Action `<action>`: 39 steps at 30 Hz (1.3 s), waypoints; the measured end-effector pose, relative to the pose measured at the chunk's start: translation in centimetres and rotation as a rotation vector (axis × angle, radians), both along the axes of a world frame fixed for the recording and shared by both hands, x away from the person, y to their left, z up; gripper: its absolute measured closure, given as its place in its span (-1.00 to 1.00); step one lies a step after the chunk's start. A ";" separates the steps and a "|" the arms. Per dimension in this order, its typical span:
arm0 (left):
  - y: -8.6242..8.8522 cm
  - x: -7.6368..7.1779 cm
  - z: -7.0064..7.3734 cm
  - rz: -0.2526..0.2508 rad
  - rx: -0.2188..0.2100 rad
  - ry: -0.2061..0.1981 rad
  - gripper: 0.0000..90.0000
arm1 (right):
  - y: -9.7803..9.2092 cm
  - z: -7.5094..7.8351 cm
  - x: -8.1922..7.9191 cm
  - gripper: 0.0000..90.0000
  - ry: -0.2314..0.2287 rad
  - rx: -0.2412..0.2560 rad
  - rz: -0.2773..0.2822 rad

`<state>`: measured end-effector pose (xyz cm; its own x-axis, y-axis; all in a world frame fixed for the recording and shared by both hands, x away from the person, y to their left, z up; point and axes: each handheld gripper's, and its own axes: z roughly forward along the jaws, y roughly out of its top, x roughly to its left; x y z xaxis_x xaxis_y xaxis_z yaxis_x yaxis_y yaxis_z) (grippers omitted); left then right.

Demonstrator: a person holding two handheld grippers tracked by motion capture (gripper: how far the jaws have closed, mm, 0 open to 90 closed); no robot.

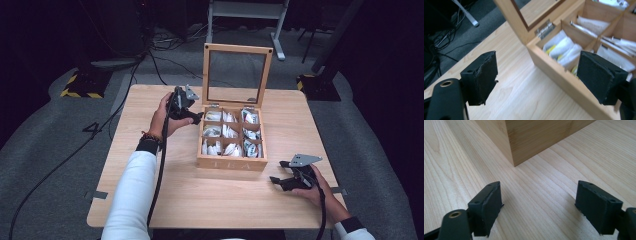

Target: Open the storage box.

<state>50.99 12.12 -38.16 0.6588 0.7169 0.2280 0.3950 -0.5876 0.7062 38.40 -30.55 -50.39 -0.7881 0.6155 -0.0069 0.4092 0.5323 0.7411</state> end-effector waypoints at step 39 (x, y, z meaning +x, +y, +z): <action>6.0 -12.1 -7.3 -0.065 0.095 0.078 -0.61 | -0.9 1.2 0.0 -0.49 0.031 0.021 0.031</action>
